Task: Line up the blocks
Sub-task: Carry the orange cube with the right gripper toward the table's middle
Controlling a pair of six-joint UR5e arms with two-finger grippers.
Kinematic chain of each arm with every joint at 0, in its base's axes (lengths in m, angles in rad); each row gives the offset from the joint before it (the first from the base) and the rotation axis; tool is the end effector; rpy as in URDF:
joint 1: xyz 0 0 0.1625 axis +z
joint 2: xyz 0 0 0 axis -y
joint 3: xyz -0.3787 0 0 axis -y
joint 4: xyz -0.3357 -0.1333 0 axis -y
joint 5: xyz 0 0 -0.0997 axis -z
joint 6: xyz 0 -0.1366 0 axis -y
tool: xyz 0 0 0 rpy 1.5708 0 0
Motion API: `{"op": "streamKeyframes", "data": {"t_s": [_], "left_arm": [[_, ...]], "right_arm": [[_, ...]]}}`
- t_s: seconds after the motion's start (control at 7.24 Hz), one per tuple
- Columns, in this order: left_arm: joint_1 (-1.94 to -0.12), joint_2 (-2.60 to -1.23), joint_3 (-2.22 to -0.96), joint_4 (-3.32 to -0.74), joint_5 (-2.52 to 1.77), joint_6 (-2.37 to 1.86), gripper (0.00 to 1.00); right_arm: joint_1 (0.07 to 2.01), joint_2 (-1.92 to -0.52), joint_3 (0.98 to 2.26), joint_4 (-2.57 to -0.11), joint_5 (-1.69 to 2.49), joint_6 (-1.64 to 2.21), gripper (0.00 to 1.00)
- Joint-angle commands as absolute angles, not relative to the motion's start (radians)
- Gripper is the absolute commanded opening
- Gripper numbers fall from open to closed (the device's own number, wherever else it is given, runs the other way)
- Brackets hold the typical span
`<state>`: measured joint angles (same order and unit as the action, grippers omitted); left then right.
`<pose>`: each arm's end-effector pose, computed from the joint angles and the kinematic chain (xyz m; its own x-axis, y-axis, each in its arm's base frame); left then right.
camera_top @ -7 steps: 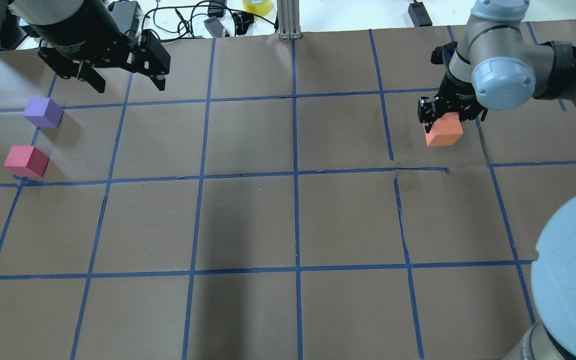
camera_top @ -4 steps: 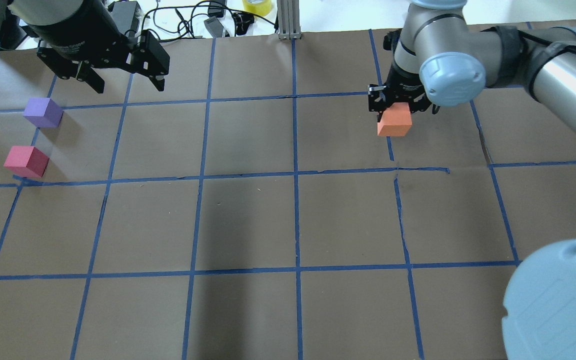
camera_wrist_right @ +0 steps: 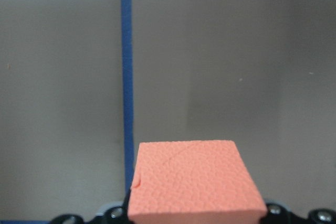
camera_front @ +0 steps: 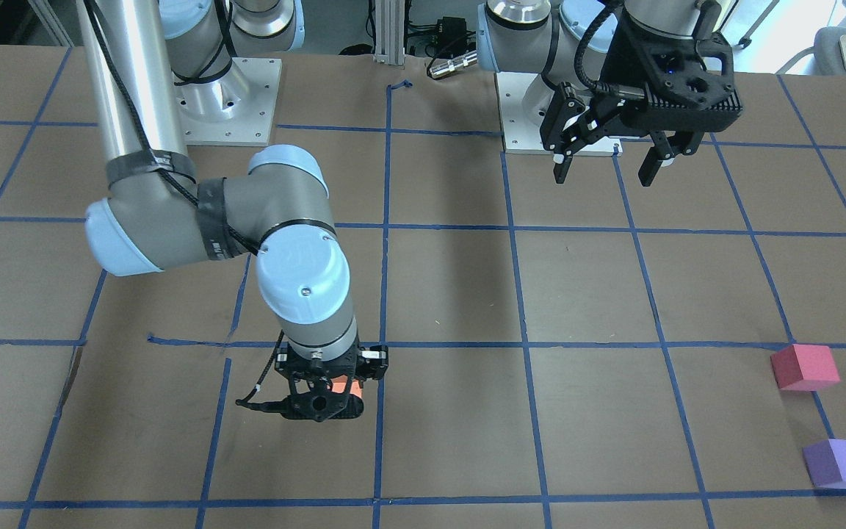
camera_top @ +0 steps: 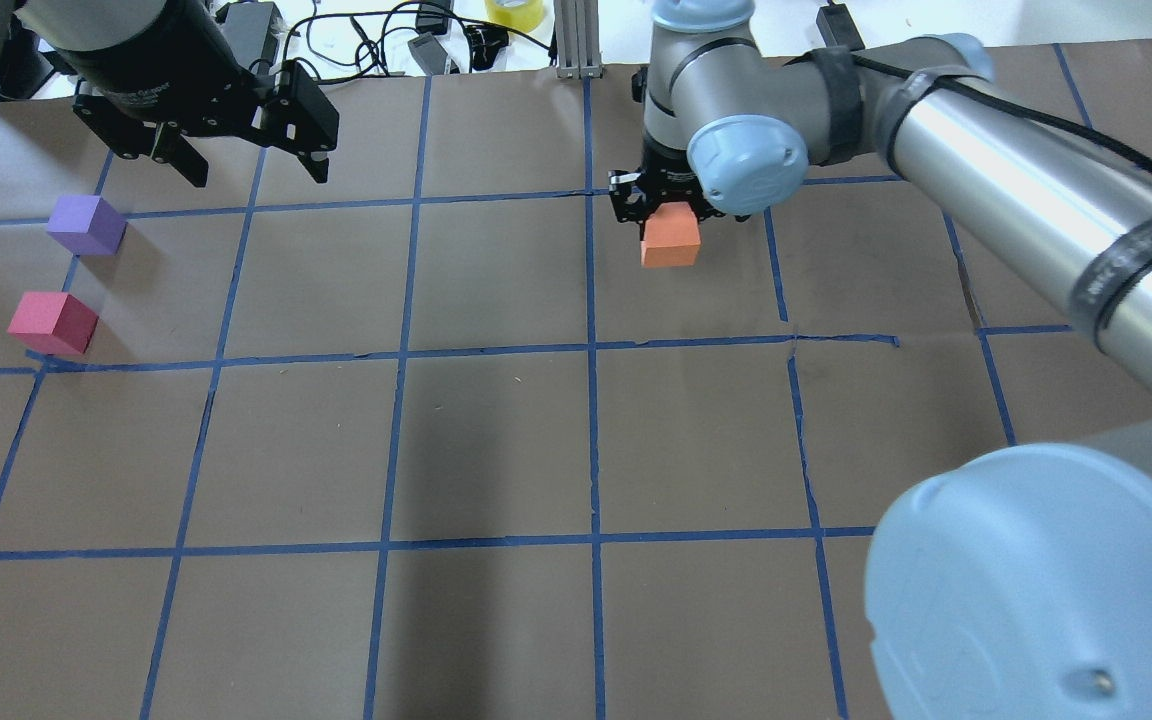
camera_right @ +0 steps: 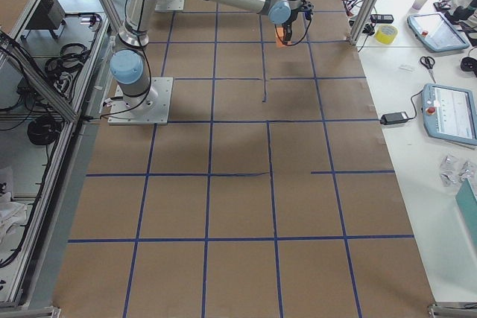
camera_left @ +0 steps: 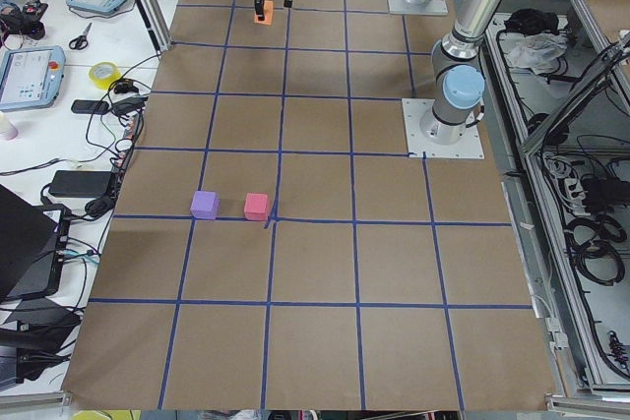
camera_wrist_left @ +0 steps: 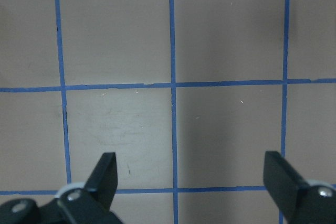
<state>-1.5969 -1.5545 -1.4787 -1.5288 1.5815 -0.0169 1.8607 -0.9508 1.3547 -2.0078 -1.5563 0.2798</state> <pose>-0.1434 -0.4430 0.4574 -0.9999 0.0078 -0.0080 0.0089 0.9886 -0.1500 0.3106 -0.5678 0.2056 -0.9997 -0.0107 -0.0231 -0.0100 0.9996 -0.0278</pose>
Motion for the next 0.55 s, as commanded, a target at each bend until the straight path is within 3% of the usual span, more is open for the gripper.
{"op": "streamKeyframes", "data": {"t_s": [0.0, 0.41], "left_arm": [[-1.597, -1.554, -1.479, -1.529, 1.582, -0.017, 1.0], [-1.597, -1.554, -1.48, -1.532, 1.582, -0.017, 1.0]], "right_arm": [[1.916, -0.876, 1.307, -2.022, -1.555, 0.331, 0.0], [1.953, -0.839, 1.293, -2.023, -1.555, 0.374, 0.0]]}}
